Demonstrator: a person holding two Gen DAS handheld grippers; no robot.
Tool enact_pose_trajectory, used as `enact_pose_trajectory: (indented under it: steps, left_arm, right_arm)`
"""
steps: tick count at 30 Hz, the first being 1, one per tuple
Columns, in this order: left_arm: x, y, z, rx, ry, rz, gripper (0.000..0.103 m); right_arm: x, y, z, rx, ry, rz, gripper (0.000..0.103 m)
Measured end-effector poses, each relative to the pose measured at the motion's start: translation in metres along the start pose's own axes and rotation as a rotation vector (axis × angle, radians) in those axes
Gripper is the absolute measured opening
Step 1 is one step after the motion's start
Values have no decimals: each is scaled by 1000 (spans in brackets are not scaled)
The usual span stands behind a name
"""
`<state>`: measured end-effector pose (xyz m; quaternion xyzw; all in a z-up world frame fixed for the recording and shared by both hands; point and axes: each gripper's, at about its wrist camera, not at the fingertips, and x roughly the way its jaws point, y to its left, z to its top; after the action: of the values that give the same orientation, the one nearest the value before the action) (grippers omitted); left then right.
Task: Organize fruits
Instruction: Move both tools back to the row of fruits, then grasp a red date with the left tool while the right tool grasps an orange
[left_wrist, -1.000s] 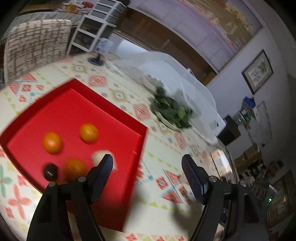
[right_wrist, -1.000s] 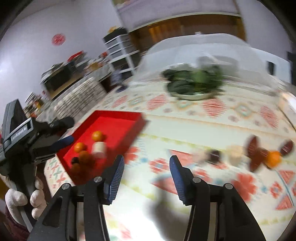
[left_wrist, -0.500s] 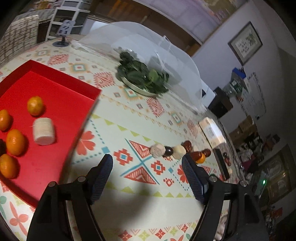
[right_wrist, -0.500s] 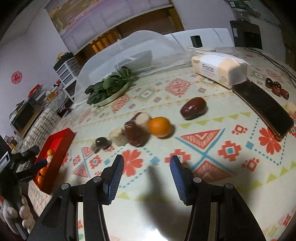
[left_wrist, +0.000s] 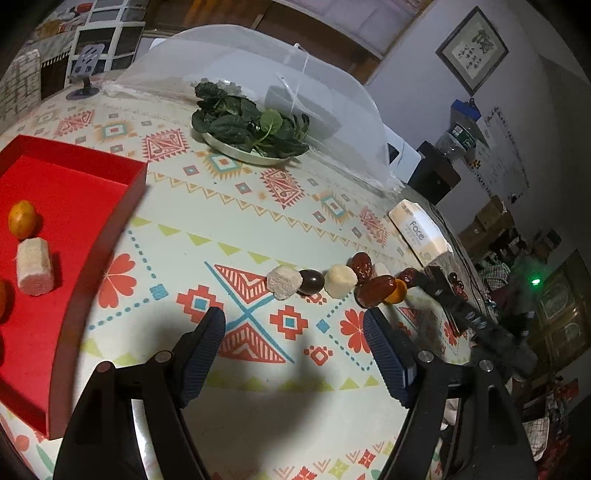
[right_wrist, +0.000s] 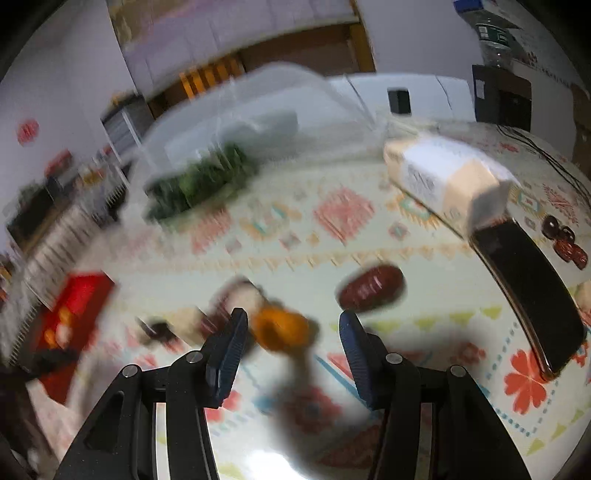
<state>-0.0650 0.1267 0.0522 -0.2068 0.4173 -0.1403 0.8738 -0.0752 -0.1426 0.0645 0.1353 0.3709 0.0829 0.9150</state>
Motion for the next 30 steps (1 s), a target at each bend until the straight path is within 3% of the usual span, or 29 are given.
enact_pose_trajectory:
  steps: [3,5,13,16,19,22,24,30]
  left_arm:
    - [6,-2,0,-7,9,-2,76]
    - [8,-2,0,-7,16,-3,76]
    - [5,9,3,-32,2,4,76]
    - [6,8,2,-20,9,0,76]
    - [12,5,-1,-2,25,-12,76]
    - [21,-4,-6,28,49,-31,76]
    - [26,-13,-10,61,65,-39,76]
    - [41,-36,-24,152,123,-55,76]
  right_arm:
    - [6,18,11,-49,-4,22,56]
    - [15,30,14,-85,9,81,56]
    - [23,50,-11,-65,225,490,57]
    - [5,45,-16,-57,238,584,57]
    - [-17,19,-8,-37,154,469,57]
    - [-16,-7,0,-33,99,193,57]
    - [-7,-13,-2,-47,98,94,57]
    - [22,-1,-6,-92,132,35,57]
